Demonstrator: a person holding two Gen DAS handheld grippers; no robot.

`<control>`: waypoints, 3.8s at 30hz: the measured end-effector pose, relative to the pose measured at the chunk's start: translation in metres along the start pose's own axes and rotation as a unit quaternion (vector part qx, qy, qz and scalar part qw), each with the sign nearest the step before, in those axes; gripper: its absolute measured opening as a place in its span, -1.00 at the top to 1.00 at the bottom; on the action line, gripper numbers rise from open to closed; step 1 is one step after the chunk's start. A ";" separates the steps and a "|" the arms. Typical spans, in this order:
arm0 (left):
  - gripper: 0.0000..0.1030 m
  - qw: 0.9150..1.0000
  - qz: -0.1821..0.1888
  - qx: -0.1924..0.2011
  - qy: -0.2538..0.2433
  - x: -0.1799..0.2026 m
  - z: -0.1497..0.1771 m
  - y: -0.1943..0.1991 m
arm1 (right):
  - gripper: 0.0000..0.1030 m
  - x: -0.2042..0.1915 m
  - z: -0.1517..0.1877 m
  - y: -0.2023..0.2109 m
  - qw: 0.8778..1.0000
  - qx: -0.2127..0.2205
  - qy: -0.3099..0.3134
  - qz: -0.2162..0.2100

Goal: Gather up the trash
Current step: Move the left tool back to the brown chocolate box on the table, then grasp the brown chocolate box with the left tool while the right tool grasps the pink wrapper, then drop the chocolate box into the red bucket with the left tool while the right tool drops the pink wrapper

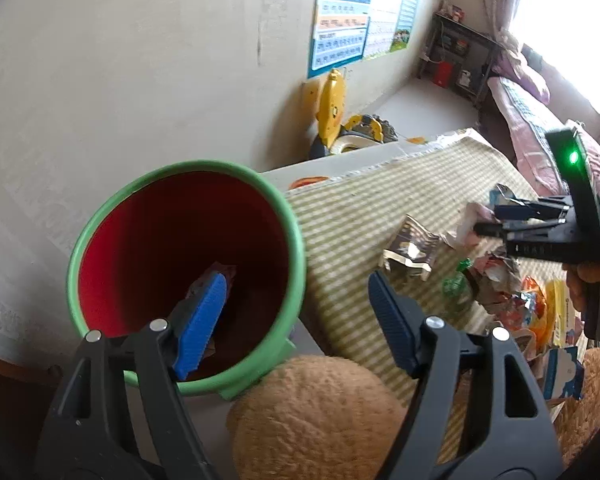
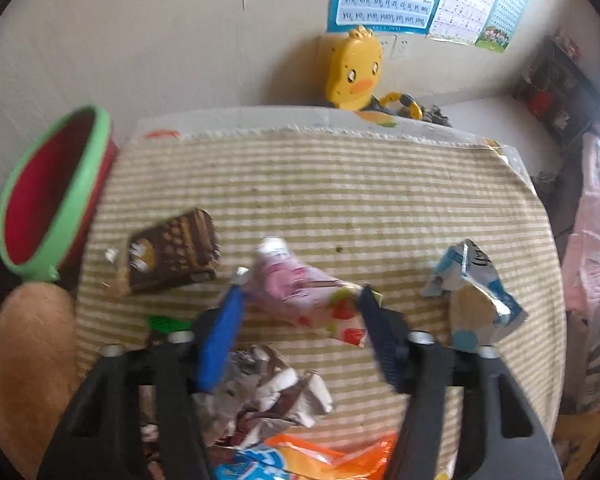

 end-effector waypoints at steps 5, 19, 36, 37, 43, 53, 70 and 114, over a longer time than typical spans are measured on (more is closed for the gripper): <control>-0.37 1.000 0.008 -0.017 -0.017 0.025 0.001 -0.013 | 1.00 0.016 0.006 0.021 0.995 0.033 -0.072 -0.057; -0.51 0.987 0.001 -0.088 -0.132 0.102 -0.004 -0.106 | -0.12 0.021 0.023 0.023 0.990 0.041 -0.070 -0.111; -0.51 0.989 -0.020 -0.102 -0.107 0.104 -0.009 -0.127 | 0.02 -0.005 0.015 -0.016 0.996 0.012 0.005 -0.086; -0.51 0.989 -0.018 -0.101 -0.104 0.104 -0.009 -0.125 | 0.64 -0.002 0.016 -0.013 0.996 0.018 -0.007 -0.093; -0.51 0.992 -0.001 -0.091 -0.091 0.097 -0.013 -0.107 | 0.84 0.022 0.020 0.008 0.985 0.057 -0.101 -0.124; -0.58 0.983 -0.002 -0.126 -0.131 0.117 0.005 -0.129 | 0.60 0.022 0.032 0.029 0.972 0.069 -0.156 -0.159; -0.36 0.983 0.015 -0.155 -0.101 0.113 0.018 -0.132 | -0.11 0.025 0.025 -0.034 0.961 -0.008 -0.195 -0.195; 0.54 0.995 -0.053 0.073 0.038 -0.019 -0.032 0.068 | 0.84 -0.076 -0.015 0.181 0.963 0.213 -0.137 -0.087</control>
Point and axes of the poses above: each gripper's, at about its wrist camera, not at the fingertips, and y roughly against the way its jaws point, x to its right, z to its underside, the point moved 6 cm from there along -y, roughly the way its jaws point, and after that the axes turned 10 degrees about y, right-handed, at the moved point
